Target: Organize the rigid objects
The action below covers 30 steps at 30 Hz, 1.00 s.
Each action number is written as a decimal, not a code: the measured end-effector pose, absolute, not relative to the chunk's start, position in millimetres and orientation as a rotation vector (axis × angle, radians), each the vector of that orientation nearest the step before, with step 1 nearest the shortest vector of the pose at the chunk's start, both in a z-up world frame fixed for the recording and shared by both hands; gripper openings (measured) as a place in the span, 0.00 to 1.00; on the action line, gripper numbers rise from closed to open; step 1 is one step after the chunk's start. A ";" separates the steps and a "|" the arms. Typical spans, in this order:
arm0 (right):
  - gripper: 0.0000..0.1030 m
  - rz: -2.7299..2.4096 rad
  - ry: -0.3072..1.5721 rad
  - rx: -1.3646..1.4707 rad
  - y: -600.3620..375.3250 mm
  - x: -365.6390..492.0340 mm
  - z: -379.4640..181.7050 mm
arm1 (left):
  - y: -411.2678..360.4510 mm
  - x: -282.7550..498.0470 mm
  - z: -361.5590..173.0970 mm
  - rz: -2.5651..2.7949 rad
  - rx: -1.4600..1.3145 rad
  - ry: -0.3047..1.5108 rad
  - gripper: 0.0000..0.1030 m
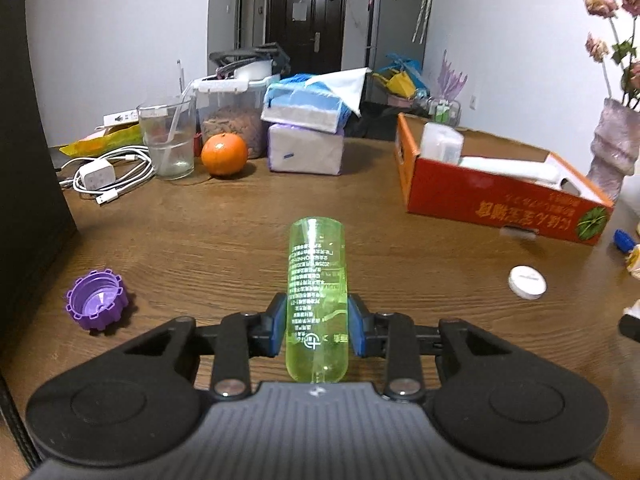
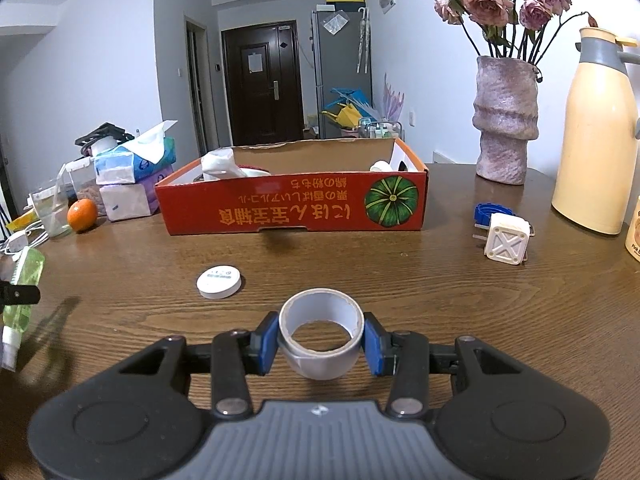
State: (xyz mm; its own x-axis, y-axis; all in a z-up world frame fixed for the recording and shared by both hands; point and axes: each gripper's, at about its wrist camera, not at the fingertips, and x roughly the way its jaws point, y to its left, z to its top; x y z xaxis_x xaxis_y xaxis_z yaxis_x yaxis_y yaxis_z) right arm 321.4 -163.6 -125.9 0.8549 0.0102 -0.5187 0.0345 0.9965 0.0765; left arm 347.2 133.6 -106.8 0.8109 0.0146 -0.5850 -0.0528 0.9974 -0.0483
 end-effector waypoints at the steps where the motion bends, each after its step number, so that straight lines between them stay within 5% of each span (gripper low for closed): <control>1: 0.41 -0.012 0.545 0.085 -163.7 321.2 -125.6 | 131.5 345.3 -104.9 0.032 -0.063 0.620 0.31; 30: 0.41 0.044 0.468 0.112 -178.6 323.0 -92.0 | 31.5 332.8 -51.9 -0.116 -0.088 0.518 0.31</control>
State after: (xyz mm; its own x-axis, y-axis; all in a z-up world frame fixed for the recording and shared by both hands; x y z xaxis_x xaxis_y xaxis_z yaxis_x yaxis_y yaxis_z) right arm 323.0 -178.6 -92.0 0.8916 0.0682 -0.4476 -0.0167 0.9929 0.1181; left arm 332.8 31.5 -51.9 0.8623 -0.1327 -0.4887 0.0884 0.9897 -0.1129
